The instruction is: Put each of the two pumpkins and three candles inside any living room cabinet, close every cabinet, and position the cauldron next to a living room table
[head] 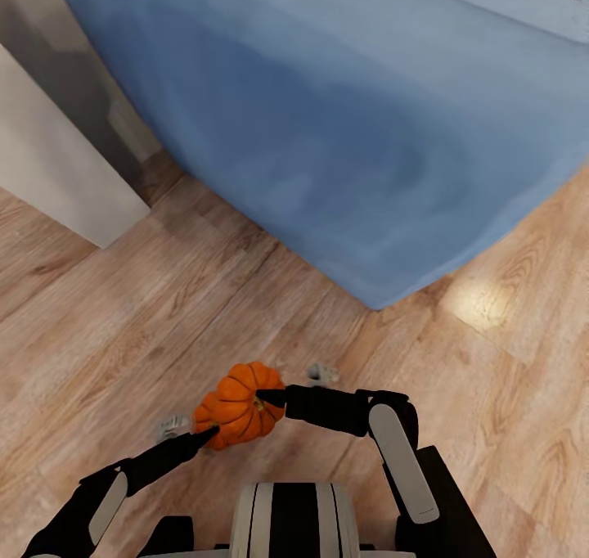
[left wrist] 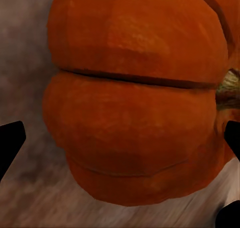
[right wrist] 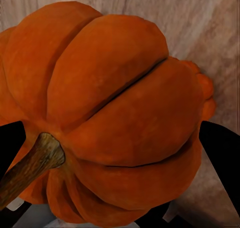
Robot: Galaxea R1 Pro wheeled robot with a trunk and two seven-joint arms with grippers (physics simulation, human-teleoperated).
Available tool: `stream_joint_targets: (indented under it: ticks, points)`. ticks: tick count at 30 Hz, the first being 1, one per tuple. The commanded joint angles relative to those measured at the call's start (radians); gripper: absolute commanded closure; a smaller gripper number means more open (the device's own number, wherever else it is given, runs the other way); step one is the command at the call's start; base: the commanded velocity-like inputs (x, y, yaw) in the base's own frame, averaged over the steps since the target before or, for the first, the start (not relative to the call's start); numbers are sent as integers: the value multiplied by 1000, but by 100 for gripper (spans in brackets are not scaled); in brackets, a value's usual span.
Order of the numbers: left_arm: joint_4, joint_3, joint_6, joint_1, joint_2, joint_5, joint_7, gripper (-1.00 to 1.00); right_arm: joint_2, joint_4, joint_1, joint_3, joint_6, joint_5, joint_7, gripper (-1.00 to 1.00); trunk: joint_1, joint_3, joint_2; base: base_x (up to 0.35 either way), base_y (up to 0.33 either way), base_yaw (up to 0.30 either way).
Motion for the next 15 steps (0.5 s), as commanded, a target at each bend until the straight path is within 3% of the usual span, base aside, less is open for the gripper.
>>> stream_joint_targets:
  ticks: [1,5,15]
  points:
    - [0,1,9,0,0,7,-2,-100,0,0,0,0,4,0,-2,100,0,0,0,0,-233,0]
    - [0,3,8,0,0,7,-3,-100,0,0,0,-1,4,0,-2,100,0,0,0,0,-174,0]
    - [0,1,8,0,0,7,-2,-100,1,0,0,1,4,0,-2,100,0,0,0,31,-12,0]
